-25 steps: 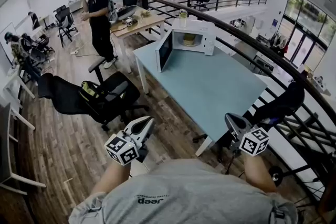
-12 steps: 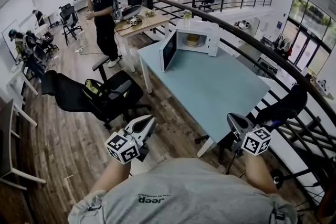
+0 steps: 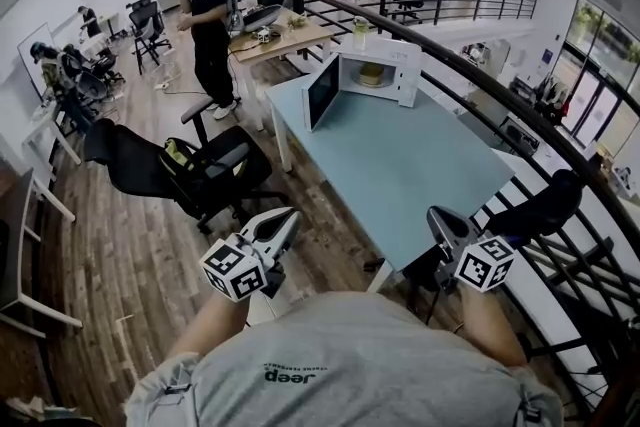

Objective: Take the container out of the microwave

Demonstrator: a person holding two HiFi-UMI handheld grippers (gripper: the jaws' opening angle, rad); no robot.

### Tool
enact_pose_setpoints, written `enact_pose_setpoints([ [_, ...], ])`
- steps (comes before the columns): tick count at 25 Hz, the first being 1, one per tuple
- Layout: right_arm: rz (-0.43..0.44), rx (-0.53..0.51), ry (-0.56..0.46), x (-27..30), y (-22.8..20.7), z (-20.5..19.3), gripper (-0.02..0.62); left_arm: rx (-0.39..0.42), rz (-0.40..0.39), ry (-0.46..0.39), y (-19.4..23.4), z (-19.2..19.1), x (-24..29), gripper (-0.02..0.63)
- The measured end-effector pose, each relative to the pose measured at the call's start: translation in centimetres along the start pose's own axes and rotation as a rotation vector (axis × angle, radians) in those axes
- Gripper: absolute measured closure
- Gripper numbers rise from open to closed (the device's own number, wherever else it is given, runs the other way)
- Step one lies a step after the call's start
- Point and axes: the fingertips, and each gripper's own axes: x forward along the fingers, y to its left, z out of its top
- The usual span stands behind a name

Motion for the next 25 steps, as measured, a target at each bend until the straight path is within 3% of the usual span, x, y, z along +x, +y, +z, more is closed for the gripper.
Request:
enact_pose_setpoints([
  [16, 0.146, 0.001, 0.021, -1.3, -2.5, 0.2, 0.585, -0.017, 0.104, 0.023, -5.9, -2.8, 4.6, 0.6],
  [25, 0.139, 0.009, 0.043, 3.0, -3.7, -0.5, 0.584, -0.057, 0.101, 0.024, -1.0, -3.5, 6.1, 0.6],
])
